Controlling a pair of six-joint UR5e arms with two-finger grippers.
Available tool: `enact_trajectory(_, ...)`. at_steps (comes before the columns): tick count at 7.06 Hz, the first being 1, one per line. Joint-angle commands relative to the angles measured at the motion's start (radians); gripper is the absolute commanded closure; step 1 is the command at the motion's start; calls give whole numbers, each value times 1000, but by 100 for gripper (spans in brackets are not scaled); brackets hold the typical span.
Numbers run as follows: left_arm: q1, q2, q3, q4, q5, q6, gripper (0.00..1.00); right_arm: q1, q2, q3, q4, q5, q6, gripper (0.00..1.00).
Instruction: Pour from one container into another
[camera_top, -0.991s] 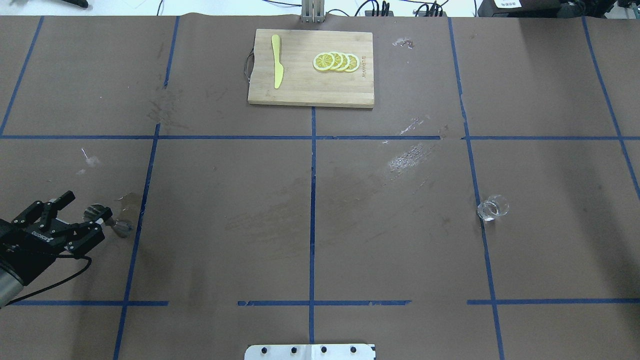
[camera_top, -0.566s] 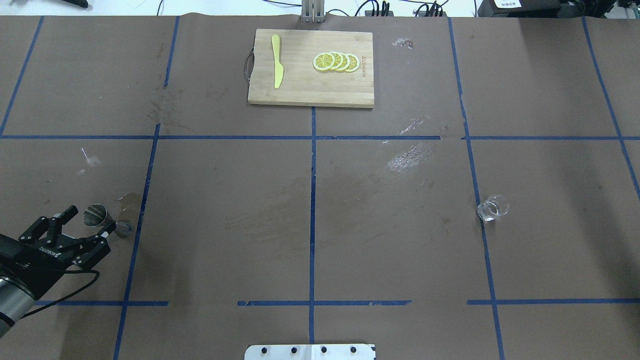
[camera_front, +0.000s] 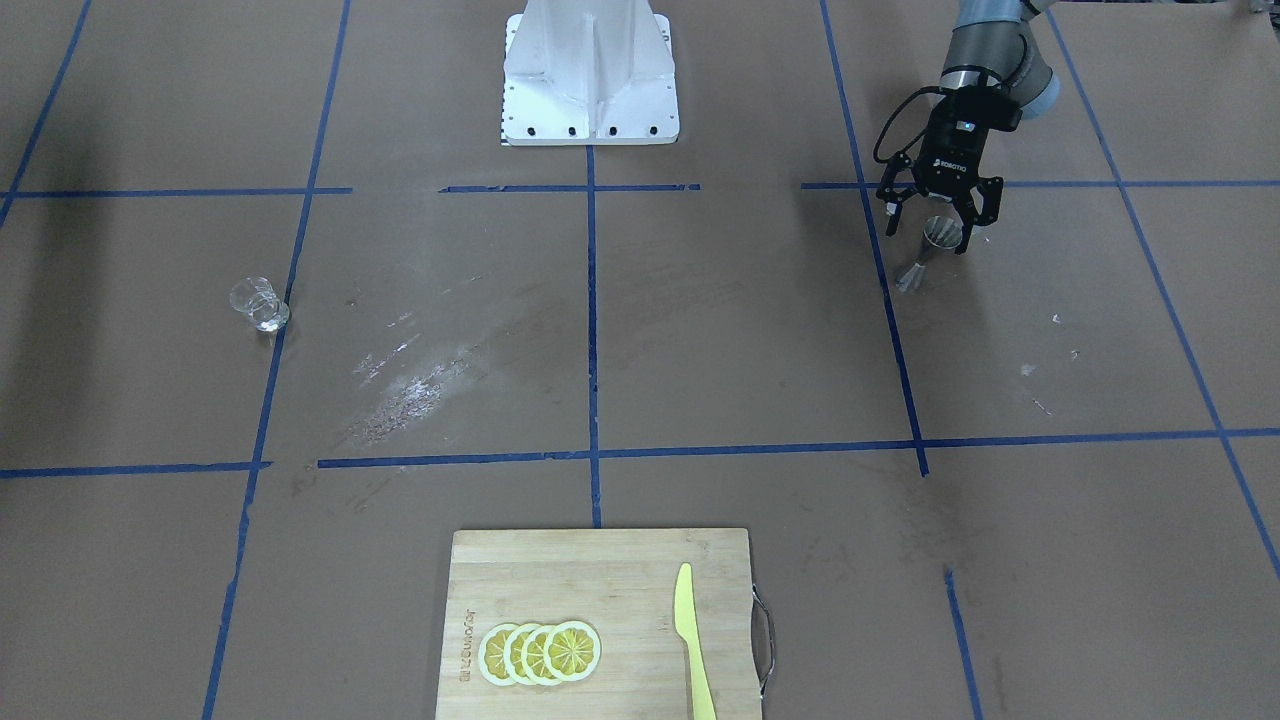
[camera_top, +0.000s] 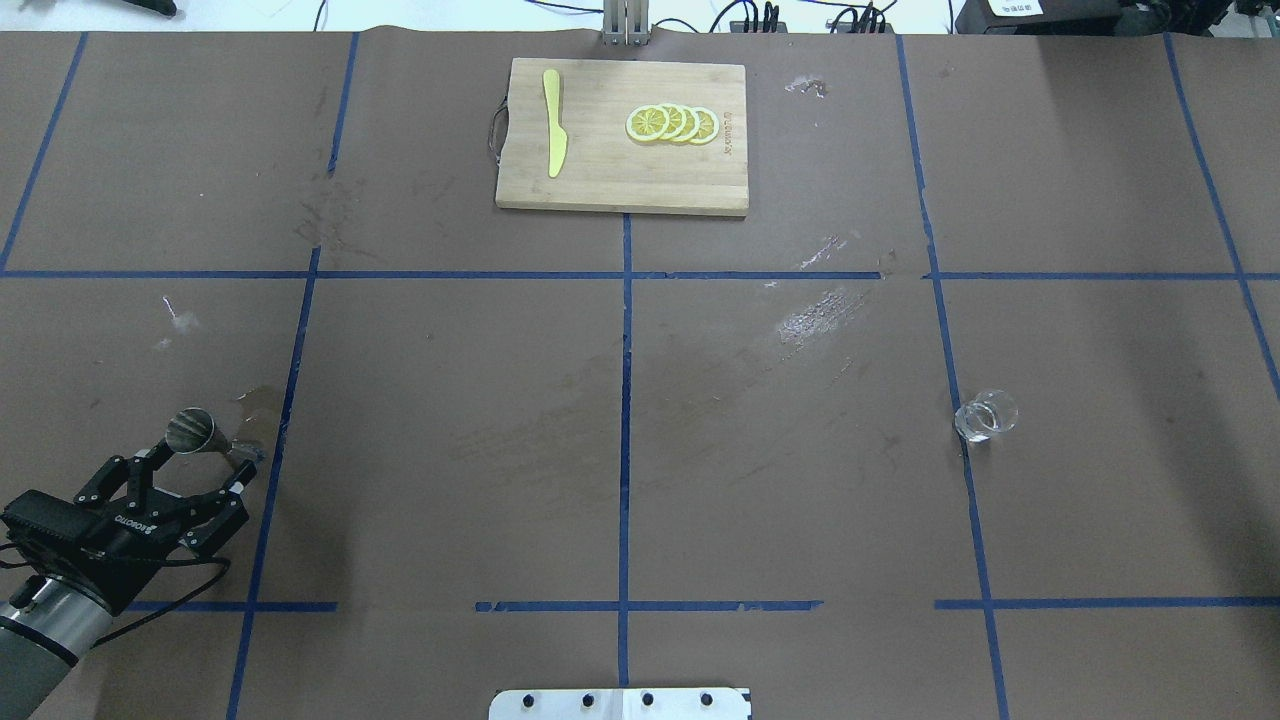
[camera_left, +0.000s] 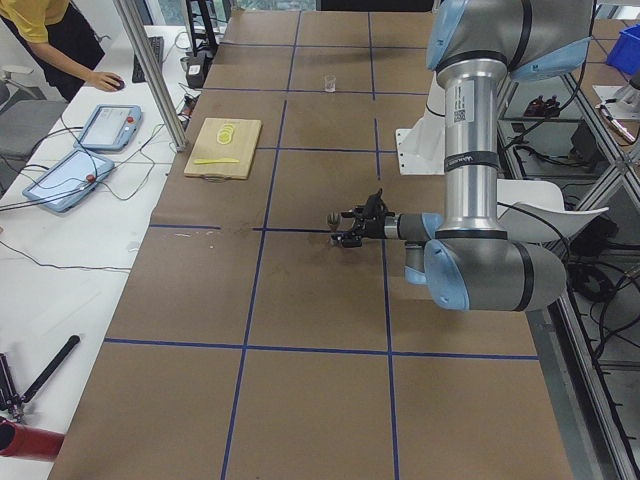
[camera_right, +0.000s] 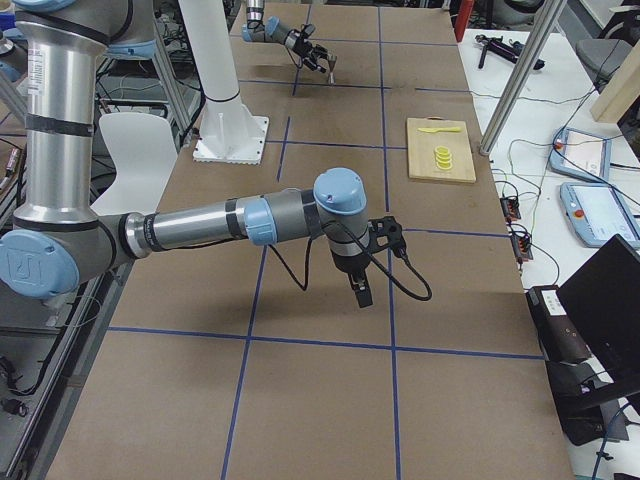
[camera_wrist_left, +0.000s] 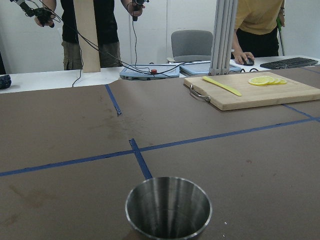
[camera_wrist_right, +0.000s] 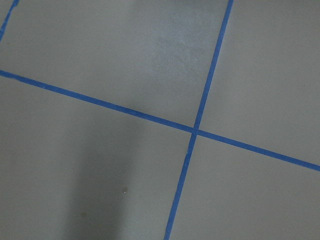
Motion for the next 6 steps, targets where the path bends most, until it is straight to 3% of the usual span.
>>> enact_trajectory(1, 1, -10, 21, -11, 0, -3, 17, 0, 0, 0, 0, 0, 0, 0)
enact_trajectory(2, 1, -12, 26, -12, -2, -3, 30, 0, 0, 0, 0, 0, 0, 0)
enact_trajectory(3, 1, -13, 28, -12, -5, -4, 35, 0, 0, -2, 0, 0, 0, 0)
enact_trajectory(6, 1, -19, 32, -12, -11, -1, 35, 0, -2, -2, -1, 0, 0, 0)
